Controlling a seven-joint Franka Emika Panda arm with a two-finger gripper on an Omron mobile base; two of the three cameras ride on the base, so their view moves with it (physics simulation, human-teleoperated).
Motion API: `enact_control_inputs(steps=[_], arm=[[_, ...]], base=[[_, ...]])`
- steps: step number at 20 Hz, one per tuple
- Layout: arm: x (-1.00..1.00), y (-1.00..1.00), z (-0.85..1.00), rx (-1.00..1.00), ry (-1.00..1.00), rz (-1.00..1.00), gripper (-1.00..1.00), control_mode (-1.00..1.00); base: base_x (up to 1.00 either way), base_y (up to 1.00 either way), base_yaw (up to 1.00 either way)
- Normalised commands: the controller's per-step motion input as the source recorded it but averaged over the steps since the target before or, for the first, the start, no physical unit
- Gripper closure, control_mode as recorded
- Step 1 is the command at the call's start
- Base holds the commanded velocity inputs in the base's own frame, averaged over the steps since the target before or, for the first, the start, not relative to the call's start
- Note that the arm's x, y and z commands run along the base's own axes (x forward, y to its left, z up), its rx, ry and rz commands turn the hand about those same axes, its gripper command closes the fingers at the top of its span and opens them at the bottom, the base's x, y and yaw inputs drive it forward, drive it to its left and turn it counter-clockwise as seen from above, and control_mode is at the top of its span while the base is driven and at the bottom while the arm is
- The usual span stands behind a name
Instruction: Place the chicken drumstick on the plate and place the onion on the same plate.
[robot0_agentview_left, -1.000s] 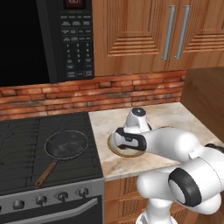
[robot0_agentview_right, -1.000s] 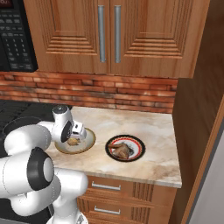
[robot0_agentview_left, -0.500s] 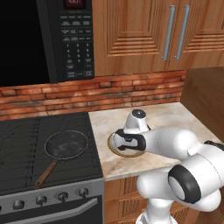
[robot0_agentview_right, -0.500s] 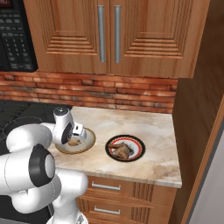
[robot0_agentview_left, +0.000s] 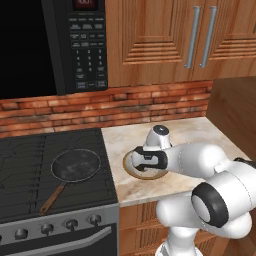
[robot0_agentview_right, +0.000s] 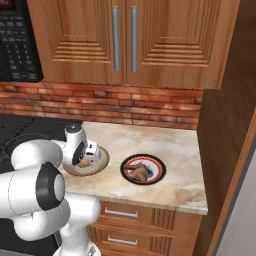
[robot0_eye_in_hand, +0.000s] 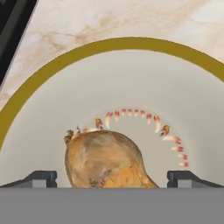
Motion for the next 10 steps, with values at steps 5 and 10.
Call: enact_control_inputs(steps=[5,10], arm=[[0.0,0.0,0.0,0.0,0.0,0.0,-1.0,-1.0],[0.0,0.0,-0.08,-0.05,0.0,0.0,-1.0,-1.0]], base=[[0.0,0.0,0.0],[0.0,0.0,0.0]])
